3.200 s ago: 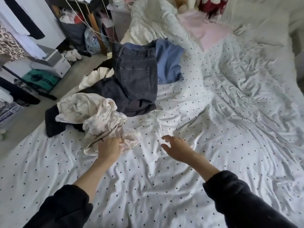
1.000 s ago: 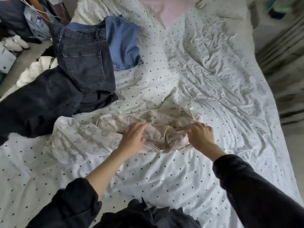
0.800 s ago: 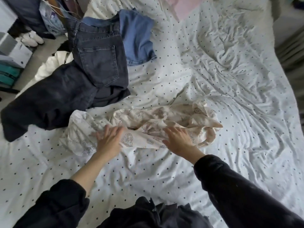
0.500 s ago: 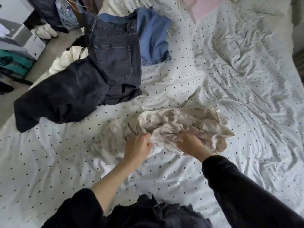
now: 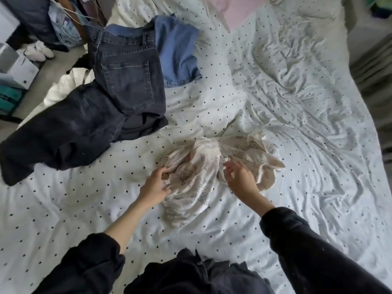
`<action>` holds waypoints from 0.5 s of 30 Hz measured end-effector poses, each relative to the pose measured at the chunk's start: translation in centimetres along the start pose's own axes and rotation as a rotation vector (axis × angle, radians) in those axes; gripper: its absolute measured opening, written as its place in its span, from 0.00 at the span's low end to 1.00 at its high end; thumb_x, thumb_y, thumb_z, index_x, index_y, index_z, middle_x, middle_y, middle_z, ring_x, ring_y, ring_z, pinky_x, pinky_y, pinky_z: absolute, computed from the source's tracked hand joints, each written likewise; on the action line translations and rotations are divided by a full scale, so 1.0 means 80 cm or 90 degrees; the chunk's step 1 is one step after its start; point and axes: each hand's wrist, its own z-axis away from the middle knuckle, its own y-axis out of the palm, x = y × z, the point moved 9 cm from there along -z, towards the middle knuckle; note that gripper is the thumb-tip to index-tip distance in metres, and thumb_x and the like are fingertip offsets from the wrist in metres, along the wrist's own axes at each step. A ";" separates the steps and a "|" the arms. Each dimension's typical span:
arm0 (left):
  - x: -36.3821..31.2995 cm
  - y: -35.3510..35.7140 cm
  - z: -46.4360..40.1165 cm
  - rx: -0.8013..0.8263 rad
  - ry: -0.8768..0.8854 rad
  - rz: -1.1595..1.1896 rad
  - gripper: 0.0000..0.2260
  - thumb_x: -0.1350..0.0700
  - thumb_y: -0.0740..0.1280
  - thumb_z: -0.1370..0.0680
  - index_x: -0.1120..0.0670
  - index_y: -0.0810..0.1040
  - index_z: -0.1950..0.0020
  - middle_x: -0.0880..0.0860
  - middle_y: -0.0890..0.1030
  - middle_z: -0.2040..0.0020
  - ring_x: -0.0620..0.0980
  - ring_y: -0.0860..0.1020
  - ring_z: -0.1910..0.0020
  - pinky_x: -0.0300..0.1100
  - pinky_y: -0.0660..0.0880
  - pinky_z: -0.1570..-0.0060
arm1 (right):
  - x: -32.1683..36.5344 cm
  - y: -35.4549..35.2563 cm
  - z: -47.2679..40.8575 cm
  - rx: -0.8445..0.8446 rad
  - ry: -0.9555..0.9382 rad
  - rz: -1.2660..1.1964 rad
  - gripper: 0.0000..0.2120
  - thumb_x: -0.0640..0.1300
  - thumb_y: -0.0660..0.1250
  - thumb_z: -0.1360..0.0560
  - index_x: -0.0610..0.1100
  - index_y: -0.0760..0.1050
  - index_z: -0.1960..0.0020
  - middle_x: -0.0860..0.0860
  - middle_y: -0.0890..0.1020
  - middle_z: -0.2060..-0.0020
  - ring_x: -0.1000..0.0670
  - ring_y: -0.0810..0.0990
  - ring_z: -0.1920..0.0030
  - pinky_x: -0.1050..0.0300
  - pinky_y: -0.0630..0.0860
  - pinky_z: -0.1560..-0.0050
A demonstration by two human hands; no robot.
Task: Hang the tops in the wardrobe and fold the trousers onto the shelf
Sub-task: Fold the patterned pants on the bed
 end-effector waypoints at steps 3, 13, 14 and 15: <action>0.013 -0.035 0.017 -0.239 -0.022 0.152 0.22 0.67 0.69 0.26 0.65 0.65 0.36 0.59 0.65 0.39 0.51 0.69 0.43 0.27 0.63 0.50 | 0.025 0.022 0.008 0.051 -0.052 0.005 0.14 0.39 0.60 0.21 0.39 0.74 0.36 0.44 0.77 0.43 0.48 0.78 0.47 0.60 0.73 0.43; -0.036 -0.028 0.023 0.002 -0.006 0.132 0.07 0.56 0.67 0.25 0.49 0.73 0.62 0.46 0.73 0.67 0.45 0.72 0.66 0.38 0.64 0.64 | 0.065 0.005 0.013 0.079 -0.111 0.027 0.17 0.43 0.65 0.22 0.43 0.72 0.34 0.46 0.77 0.40 0.49 0.78 0.45 0.60 0.71 0.44; -0.063 -0.038 0.031 0.012 0.037 0.171 0.04 0.57 0.67 0.24 0.48 0.75 0.56 0.44 0.74 0.65 0.42 0.73 0.64 0.36 0.67 0.65 | 0.070 0.000 0.014 0.084 -0.116 0.025 0.18 0.43 0.66 0.23 0.44 0.72 0.34 0.46 0.76 0.39 0.49 0.78 0.45 0.60 0.71 0.43; -0.091 -0.051 0.041 0.016 0.076 0.192 0.03 0.57 0.67 0.23 0.49 0.76 0.53 0.43 0.74 0.64 0.40 0.72 0.64 0.33 0.67 0.65 | 0.076 -0.005 0.015 0.095 -0.124 0.016 0.20 0.44 0.66 0.23 0.44 0.71 0.33 0.47 0.75 0.37 0.49 0.77 0.43 0.60 0.70 0.42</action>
